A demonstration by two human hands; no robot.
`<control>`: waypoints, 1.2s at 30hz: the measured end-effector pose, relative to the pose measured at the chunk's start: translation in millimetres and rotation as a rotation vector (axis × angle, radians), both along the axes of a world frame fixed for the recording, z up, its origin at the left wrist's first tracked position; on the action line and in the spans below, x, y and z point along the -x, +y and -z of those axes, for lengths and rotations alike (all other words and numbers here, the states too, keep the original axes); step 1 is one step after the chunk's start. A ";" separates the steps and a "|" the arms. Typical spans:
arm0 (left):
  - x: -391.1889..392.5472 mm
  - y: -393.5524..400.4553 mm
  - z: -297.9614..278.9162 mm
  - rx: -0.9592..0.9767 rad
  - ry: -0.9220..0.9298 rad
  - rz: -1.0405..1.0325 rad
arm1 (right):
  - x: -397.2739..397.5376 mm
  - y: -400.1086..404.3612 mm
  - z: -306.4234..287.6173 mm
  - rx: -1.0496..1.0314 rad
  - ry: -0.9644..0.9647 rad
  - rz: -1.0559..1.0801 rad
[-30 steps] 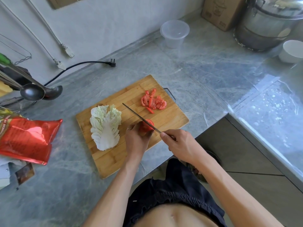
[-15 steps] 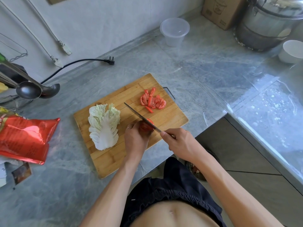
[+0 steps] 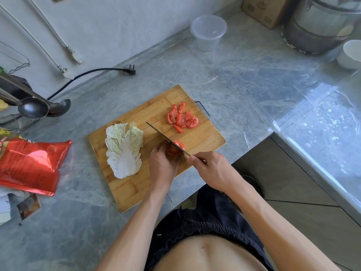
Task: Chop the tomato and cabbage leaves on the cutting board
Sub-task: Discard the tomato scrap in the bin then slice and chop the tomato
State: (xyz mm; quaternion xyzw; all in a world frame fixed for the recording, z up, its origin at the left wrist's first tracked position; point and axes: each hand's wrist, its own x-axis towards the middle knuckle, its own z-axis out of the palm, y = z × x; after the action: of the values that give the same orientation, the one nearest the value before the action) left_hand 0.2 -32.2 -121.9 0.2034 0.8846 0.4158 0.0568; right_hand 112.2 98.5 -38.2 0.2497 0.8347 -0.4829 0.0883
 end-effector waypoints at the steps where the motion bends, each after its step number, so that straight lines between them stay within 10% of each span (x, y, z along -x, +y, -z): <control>1: -0.2 0.2 -0.3 -0.001 -0.005 -0.017 | -2.4 1.7 1.1 0.009 -0.006 0.009; 36: 0.6 -2.6 8.5 -0.048 -0.018 -0.043 | 10.2 2.9 8.2 -0.125 0.042 -0.038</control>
State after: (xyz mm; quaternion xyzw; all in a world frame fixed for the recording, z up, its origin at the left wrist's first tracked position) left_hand -0.3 -34.7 -130.4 0.1818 0.8781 0.4397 0.0509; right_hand 102.1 101.5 -46.4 0.2284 0.8695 -0.4332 0.0641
